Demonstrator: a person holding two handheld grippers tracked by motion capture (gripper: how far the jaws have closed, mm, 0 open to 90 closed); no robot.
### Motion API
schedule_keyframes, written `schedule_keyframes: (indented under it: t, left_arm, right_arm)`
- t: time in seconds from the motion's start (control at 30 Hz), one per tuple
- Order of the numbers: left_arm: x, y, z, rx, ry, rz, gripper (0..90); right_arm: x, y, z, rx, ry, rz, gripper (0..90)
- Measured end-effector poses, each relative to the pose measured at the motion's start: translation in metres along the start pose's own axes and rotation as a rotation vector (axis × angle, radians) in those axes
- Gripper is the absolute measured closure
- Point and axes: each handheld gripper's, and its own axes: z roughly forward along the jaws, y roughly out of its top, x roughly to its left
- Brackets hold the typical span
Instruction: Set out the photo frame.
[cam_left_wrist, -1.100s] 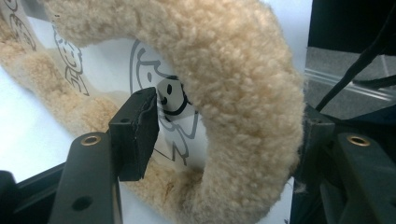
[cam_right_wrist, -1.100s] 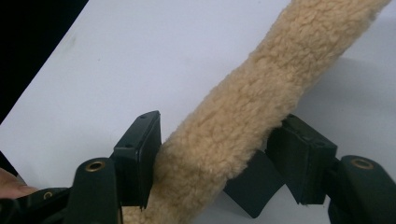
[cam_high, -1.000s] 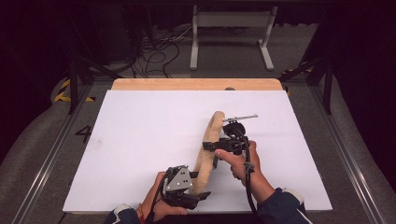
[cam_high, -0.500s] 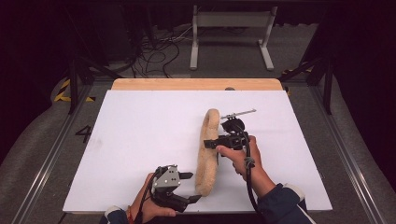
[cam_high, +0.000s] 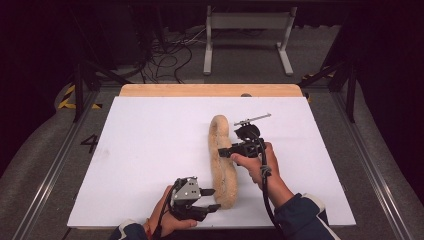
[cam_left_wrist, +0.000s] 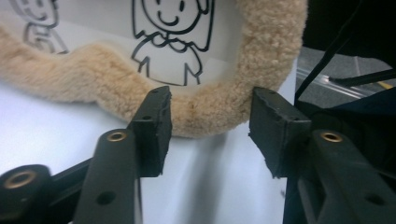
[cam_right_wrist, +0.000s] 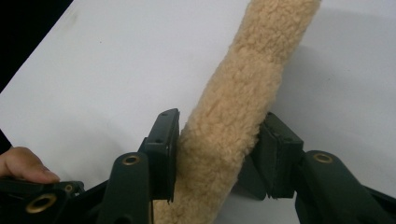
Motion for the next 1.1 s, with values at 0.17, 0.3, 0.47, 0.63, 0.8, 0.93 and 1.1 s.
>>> schedule_keyframes:
  t: [0.17,0.3,0.47,0.63,0.8,0.93,1.1]
  left_arm:
    - [0.0,0.001,0.003,-0.003,-0.011,-0.004,55.9]
    - [0.0,0.001,0.004,-0.007,-0.015,-0.004,56.7]
    - [0.0,0.001,0.004,-0.01,-0.012,0.002,57.4]
    - [-0.001,0.002,0.005,0.004,0.008,0.006,57.1]
    - [0.003,0.002,0.002,0.005,0.058,-0.008,49.5]
    - [0.008,0.001,-0.009,-0.015,0.085,-0.007,48.0]
    - [0.02,-0.002,-0.027,-0.039,0.139,-0.026,47.1]
  right_arm:
    - [0.002,0.002,0.002,0.003,-0.016,-0.017,54.9]
    - [0.002,0.003,0.003,0.009,-0.023,-0.02,53.0]
    - [0.003,0.003,0.011,0.024,-0.036,-0.027,51.8]
    - [0.003,0.004,0.011,0.033,-0.041,-0.044,53.5]
    - [0.003,0.007,0.008,0.036,-0.037,-0.074,61.8]
    - [0.002,0.008,0.008,0.049,-0.018,-0.097,62.9]
    - [0.003,0.013,0.006,0.084,0.004,-0.176,65.0]
